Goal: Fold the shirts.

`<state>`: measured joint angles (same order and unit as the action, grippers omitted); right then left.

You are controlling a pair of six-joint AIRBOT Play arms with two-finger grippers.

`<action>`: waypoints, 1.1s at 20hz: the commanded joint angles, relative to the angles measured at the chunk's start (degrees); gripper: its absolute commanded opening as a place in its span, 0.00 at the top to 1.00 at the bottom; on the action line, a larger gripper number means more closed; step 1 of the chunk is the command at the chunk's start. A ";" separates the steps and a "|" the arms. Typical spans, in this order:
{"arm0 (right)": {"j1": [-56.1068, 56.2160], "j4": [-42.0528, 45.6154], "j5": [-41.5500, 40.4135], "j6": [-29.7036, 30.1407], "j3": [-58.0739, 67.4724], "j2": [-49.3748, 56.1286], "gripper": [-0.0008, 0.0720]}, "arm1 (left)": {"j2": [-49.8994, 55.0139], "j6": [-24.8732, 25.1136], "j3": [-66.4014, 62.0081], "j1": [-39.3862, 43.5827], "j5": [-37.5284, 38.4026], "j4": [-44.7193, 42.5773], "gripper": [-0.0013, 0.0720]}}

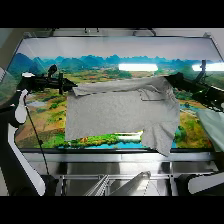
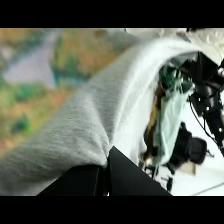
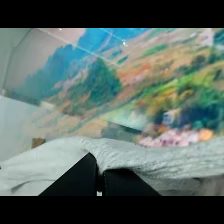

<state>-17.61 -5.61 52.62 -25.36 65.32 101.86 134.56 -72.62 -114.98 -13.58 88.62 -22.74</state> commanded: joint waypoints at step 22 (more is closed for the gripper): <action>-7.54 20.72 7.02 -9.01 5.92 1.88 0.64 | -1.57 -3.08 -0.63 -7.10 14.47 0.42 0.68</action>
<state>-23.27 10.85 59.31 -33.06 71.18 106.78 134.85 -75.05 -115.61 -18.70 99.81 -22.85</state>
